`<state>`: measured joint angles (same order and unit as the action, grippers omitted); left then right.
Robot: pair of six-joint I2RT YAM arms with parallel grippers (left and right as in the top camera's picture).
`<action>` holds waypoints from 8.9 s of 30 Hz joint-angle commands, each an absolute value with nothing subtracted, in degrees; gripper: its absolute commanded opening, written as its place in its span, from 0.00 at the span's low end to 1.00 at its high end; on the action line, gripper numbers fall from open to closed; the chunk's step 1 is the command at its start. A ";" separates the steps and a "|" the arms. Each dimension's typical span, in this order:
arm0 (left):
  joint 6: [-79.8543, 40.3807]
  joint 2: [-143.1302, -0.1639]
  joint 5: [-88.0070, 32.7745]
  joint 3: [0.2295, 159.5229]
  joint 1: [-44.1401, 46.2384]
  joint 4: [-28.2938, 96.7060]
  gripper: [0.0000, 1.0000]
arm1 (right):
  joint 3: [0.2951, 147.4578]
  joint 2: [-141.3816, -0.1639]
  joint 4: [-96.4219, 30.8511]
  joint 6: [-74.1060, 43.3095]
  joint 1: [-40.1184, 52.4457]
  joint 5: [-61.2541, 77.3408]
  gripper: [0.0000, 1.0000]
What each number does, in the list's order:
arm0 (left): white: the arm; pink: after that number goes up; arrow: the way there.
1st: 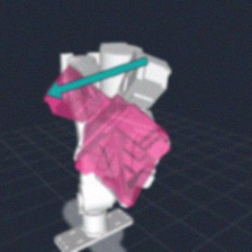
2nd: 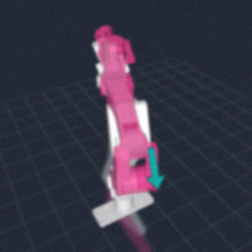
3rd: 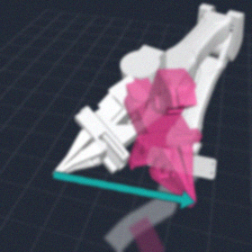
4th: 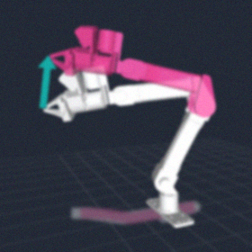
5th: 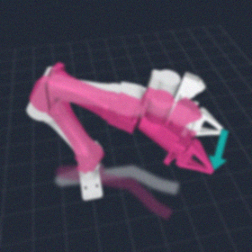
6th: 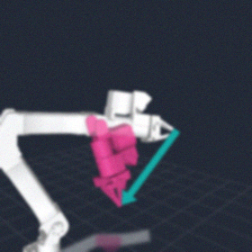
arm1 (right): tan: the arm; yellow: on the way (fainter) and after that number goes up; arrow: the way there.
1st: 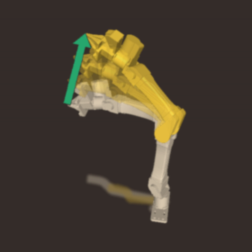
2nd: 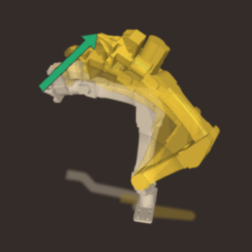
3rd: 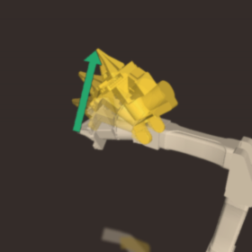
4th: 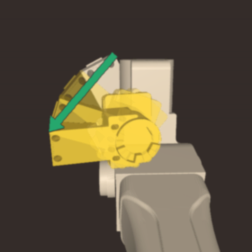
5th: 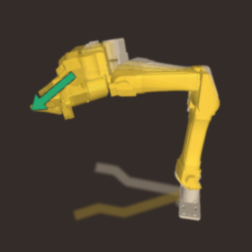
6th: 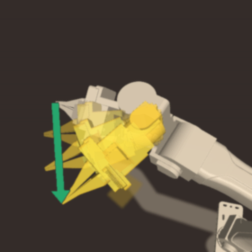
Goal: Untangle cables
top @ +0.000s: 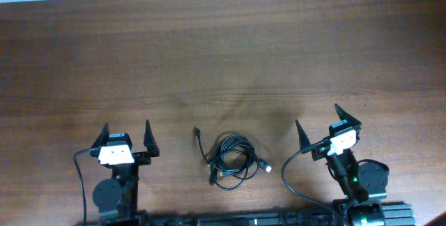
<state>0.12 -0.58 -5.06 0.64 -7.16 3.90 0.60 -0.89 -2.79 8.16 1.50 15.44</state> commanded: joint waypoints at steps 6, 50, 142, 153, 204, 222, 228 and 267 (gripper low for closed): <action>-0.49 -0.30 -10.37 2.37 -7.14 4.49 0.99 | 0.32 -0.21 -3.11 8.56 1.45 14.72 0.99; 23.92 -86.17 -5.32 59.31 32.91 42.46 0.99 | 0.32 -0.21 -3.11 8.56 1.45 14.72 0.99; 7.73 -83.22 -36.25 66.92 23.51 9.02 0.00 | 27.79 -13.39 -17.89 -19.99 1.50 21.32 0.99; 34.61 -83.22 -41.34 66.92 23.88 8.80 0.00 | 47.18 -43.70 -18.68 -21.19 1.50 45.36 0.99; -6.83 -74.48 -34.04 66.85 22.92 6.28 0.99 | 47.16 -53.78 7.14 1.41 1.50 65.87 0.04; -6.87 -75.07 -34.04 66.85 29.10 0.23 0.99 | 47.16 -53.78 18.44 -11.70 1.50 66.89 0.04; -6.85 -75.44 -34.06 66.85 29.10 -0.01 0.38 | 47.16 -53.78 18.48 -12.58 1.56 67.53 0.04; -14.76 -77.45 -15.84 66.85 29.21 13.34 0.00 | 47.16 -54.13 -1.37 -10.74 1.54 48.01 0.71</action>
<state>-12.01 -77.97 -15.97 66.32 27.35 14.63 46.50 -54.24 -1.26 -12.23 1.21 48.47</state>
